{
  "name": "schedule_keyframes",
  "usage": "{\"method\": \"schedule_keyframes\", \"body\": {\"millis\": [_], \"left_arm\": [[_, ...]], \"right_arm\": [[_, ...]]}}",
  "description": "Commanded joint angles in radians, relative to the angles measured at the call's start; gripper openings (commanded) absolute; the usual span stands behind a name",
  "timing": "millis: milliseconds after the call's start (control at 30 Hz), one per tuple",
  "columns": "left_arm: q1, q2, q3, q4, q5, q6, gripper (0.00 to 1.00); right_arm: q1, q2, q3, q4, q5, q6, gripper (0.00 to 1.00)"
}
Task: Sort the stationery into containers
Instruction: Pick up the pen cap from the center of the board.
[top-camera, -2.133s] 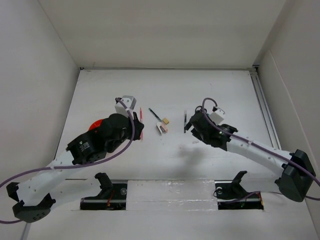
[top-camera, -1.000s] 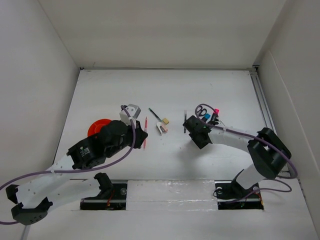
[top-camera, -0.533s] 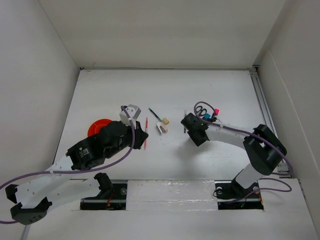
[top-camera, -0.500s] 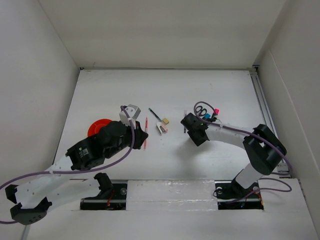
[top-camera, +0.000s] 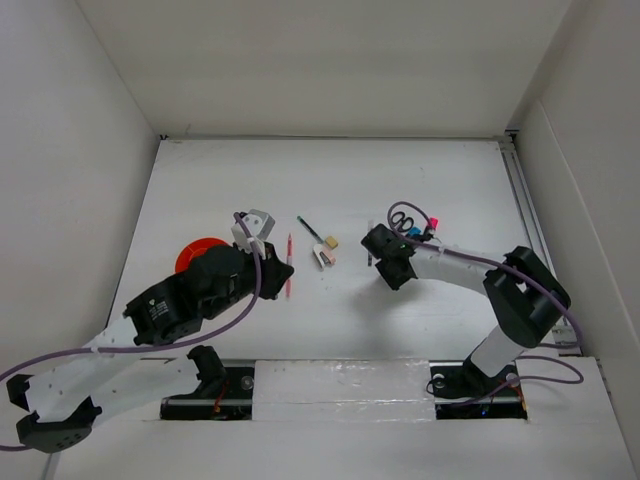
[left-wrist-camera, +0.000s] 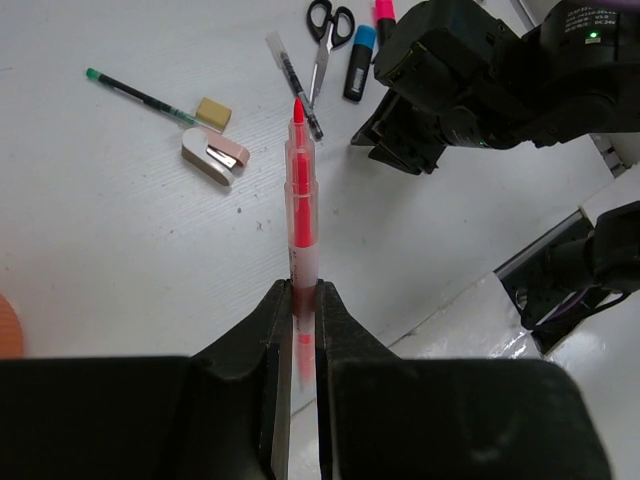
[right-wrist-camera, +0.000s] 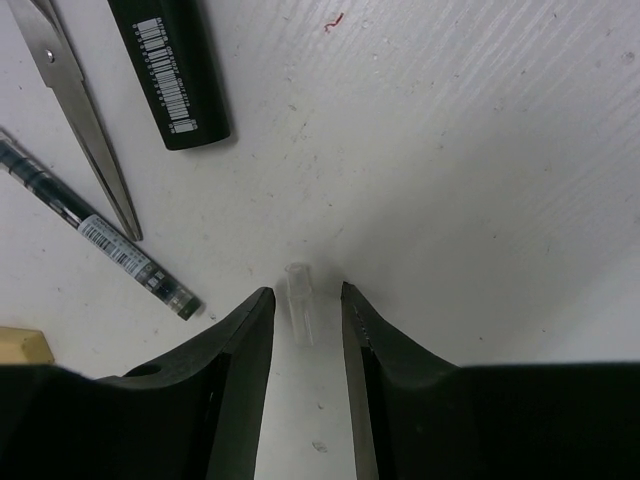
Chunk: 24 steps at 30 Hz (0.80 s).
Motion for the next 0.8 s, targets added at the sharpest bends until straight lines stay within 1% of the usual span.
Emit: {"method": "schedule_keyframes", "body": {"millis": [0,133,233,267,300,467,567,600,667,733,767], "left_arm": [[-0.004,-0.019,-0.008,0.037,0.005,0.004,0.00],[-0.004,-0.007,-0.008,0.037,-0.006,0.004,0.00],[-0.004,0.002,-0.008,0.037,-0.015,0.004,0.00],[-0.004,0.002,-0.008,0.028,-0.015,0.004,0.00],[-0.004,0.002,-0.008,0.028,-0.015,0.004,0.00],[-0.004,-0.016,-0.008,0.028,-0.015,0.004,0.00],[-0.004,-0.036,-0.008,0.028,-0.026,-0.005,0.00],[-0.004,-0.036,-0.008,0.028,-0.026,-0.005,0.00],[-0.004,-0.046,-0.008,0.028,-0.026,-0.005,0.00],[-0.004,-0.046,-0.008,0.028,-0.026,-0.005,0.00],[-0.004,-0.046,-0.008,0.028,-0.026,-0.005,0.00]], "right_arm": [[-0.013,0.099,-0.039,-0.064,-0.088,-0.034,0.40],[-0.038,0.108,-0.049,-0.052,-0.108,-0.083,0.40],[-0.059,0.126,-0.059,-0.033,-0.146,-0.125,0.37],[-0.059,0.137,-0.059,-0.033,-0.146,-0.135,0.32],[-0.070,0.169,-0.041,-0.042,-0.146,-0.158,0.29],[-0.070,0.297,0.104,-0.191,-0.137,-0.192,0.29],[-0.059,0.320,0.114,-0.202,-0.137,-0.192,0.29],[-0.059,0.320,0.097,-0.181,-0.148,-0.192,0.29],[-0.059,0.320,0.079,-0.140,-0.161,-0.192,0.24],[-0.059,0.320,0.066,-0.128,-0.174,-0.192,0.20],[-0.059,0.329,0.066,-0.118,-0.174,-0.201,0.11]]}}
